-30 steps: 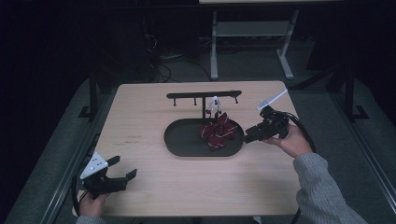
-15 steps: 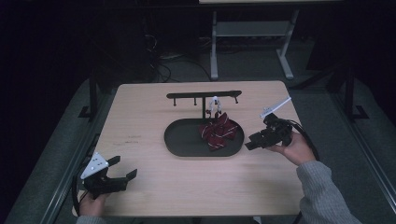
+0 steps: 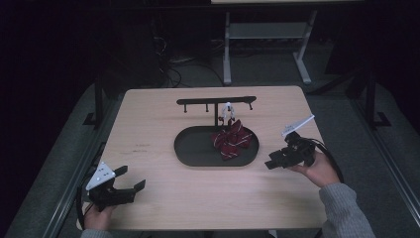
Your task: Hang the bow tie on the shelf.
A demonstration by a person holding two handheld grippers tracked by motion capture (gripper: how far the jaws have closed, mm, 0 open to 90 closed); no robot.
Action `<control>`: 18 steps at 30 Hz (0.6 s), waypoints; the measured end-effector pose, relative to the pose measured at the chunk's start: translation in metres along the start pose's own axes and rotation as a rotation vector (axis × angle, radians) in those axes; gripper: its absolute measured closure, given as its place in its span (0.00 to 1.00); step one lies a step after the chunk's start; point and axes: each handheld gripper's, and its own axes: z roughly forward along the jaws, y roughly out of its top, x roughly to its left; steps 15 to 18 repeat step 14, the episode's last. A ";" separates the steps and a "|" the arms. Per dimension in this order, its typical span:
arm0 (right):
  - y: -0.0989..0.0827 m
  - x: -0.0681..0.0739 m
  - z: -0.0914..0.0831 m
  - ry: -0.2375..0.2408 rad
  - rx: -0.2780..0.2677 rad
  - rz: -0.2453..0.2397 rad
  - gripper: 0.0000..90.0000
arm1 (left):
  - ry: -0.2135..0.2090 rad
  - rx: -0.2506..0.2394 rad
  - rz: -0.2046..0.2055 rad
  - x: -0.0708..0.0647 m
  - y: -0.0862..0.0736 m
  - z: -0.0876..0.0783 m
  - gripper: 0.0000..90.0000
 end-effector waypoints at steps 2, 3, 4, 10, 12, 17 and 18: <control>-0.005 0.000 -0.001 0.000 -0.003 0.008 0.54 | 0.000 0.000 0.000 0.000 0.000 0.000 0.14; -0.005 0.000 -0.001 0.000 -0.003 0.008 0.54 | 0.000 0.000 0.000 0.000 0.000 0.000 0.14; -0.011 0.000 -0.001 -0.001 -0.010 0.020 0.54 | -0.001 0.002 0.001 0.000 0.000 0.000 0.14; -0.026 0.001 0.000 -0.003 -0.014 0.034 0.54 | -0.001 0.001 -0.001 0.000 0.000 0.001 0.14; -0.031 0.003 0.001 -0.003 -0.016 0.043 0.53 | -0.002 0.002 -0.001 0.000 0.000 0.001 0.14; -0.036 0.004 0.001 -0.006 -0.020 0.043 0.53 | -0.002 0.001 -0.001 -0.001 0.000 0.001 0.14; -0.036 0.004 0.001 -0.006 -0.020 0.043 0.53 | -0.002 0.001 -0.001 -0.001 0.000 0.001 0.14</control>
